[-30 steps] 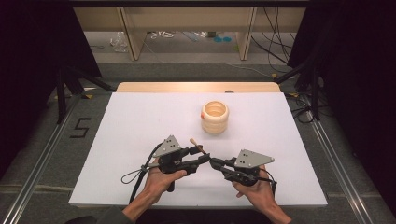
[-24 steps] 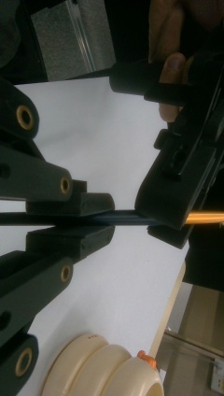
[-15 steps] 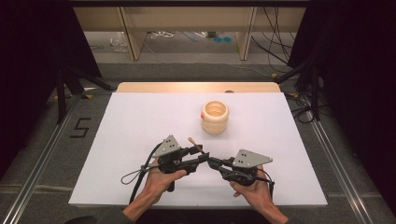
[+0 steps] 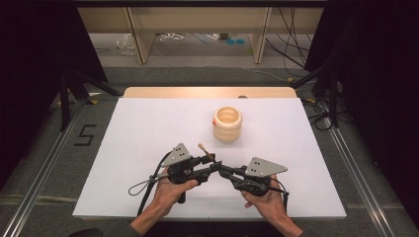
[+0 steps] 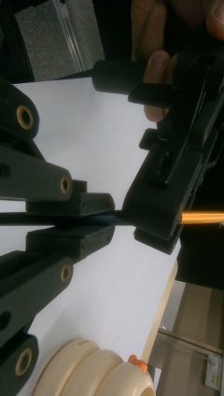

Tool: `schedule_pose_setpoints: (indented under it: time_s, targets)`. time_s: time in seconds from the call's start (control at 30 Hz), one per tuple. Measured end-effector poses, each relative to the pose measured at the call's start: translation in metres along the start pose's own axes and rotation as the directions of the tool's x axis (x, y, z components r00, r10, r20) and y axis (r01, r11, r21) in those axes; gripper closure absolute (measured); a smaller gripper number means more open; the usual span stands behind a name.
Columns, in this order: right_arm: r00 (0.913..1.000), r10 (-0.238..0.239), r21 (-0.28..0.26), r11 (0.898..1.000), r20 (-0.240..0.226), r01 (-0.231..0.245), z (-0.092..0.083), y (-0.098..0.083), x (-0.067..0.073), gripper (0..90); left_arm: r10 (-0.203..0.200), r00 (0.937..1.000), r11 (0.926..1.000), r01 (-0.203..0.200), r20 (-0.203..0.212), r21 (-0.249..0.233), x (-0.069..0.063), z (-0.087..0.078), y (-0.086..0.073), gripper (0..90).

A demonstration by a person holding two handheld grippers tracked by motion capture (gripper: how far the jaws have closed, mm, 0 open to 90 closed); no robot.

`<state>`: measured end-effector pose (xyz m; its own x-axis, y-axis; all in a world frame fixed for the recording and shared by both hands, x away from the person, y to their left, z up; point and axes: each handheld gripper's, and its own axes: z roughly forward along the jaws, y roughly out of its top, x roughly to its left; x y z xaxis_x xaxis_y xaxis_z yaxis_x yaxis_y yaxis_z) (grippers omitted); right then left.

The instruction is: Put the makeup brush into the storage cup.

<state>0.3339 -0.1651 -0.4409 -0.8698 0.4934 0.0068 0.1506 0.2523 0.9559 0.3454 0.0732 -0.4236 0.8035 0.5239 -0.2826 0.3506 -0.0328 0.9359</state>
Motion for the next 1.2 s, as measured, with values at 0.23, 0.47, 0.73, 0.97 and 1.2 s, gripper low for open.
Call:
schedule_pose_setpoints:
  time_s: [0.23, 0.47, 0.73, 0.97, 1.2]
  targets:
    - [0.9999, 0.011, -0.009, 1.000, -0.004, -0.011, 0.0007, 0.0002, 0.0013, 84.4, -0.022, 0.9997, 0.9998, 0.022, -0.006, -0.005, -0.0012, -0.0004, -0.0001, 62.5]
    - [0.9999, 0.011, -0.007, 1.000, -0.001, -0.011, 0.0001, 0.0005, 0.0014, 84.4, -0.031, 0.9995, 0.9994, 0.031, -0.004, -0.012, -0.0010, -0.0008, 0.0000, 64.0]
    - [0.9999, 0.015, -0.008, 1.000, -0.004, -0.015, 0.0004, -0.0001, 0.0016, 84.4, -0.041, 0.9992, 0.9990, 0.040, -0.005, -0.020, -0.0009, -0.0016, 0.0006, 66.3]
    - [0.9998, 0.018, -0.021, 1.000, 0.002, -0.018, 0.0005, -0.0002, 0.0020, 84.4, -0.040, 0.9992, 0.9989, 0.040, 0.007, -0.022, -0.0010, -0.0013, 0.0004, 68.4]
    - [0.9998, 0.019, -0.022, 1.000, -0.002, -0.019, 0.0006, -0.0003, 0.0021, 84.4, -0.055, 0.9985, 0.9981, 0.055, 0.005, -0.028, -0.0011, -0.0014, -0.0002, 71.2]
